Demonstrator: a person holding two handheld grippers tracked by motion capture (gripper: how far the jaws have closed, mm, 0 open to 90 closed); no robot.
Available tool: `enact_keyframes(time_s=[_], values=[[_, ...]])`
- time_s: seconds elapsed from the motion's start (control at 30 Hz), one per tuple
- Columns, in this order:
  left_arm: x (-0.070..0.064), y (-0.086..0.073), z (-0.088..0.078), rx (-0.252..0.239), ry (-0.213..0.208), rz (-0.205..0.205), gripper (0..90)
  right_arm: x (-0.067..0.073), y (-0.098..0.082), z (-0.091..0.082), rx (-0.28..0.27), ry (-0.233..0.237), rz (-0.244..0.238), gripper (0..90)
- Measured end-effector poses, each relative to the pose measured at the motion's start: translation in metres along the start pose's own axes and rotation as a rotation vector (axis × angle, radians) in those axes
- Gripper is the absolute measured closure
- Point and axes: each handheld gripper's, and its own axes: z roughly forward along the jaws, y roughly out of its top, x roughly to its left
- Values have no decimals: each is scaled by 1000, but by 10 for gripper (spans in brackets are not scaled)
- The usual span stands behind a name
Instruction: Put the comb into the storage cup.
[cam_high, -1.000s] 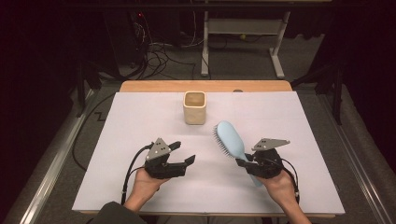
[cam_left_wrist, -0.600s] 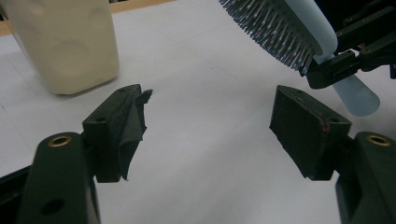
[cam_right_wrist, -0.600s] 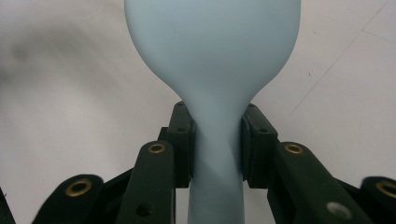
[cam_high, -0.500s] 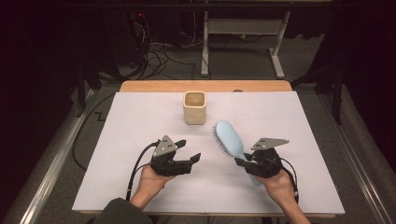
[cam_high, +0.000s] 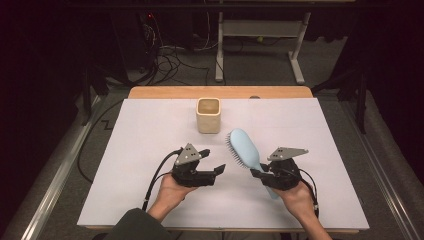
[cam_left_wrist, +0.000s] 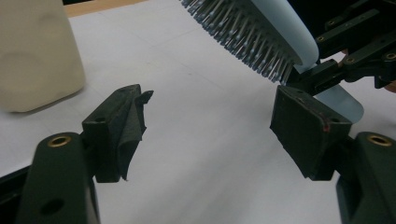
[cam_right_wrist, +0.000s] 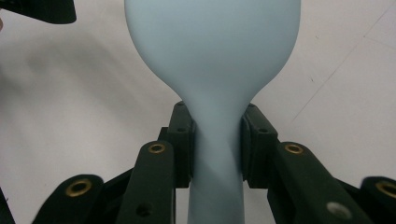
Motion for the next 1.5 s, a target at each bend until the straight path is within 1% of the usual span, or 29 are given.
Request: enact_keyframes(time_s=[0.23, 0.3, 0.43, 0.6, 0.83, 1.0, 1.07, 1.27, 1.5], values=[[-4, 2, 7, 11, -18, 3, 260, 1, 1, 1, 0, -2, -6, 706], [-7, 4, 8, 15, -6, 26, 258, 2, 1, 1, 2, -1, -8, 706], [-10, 6, 11, 16, -16, 29, 245, 3, 2, 3, 4, 1, -13, 706], [-13, 8, 16, 33, -46, 28, 228, 5, 3, 4, 8, 2, -18, 706], [-14, 10, 20, 40, -61, 14, 216, 7, 4, 6, 9, 2, -28, 706], [-15, 13, 21, 35, -86, -19, 217, 9, 4, 7, 5, -2, -40, 706], [-16, 14, 22, 35, -83, -18, 217, 10, 5, 8, 6, -1, -43, 706], [-18, 19, 27, 30, -87, -34, 221, 11, 5, 9, 6, 0, -48, 706], [-19, 22, 32, 28, -78, -47, 233, 13, 6, 8, 4, 1, -52, 706]])
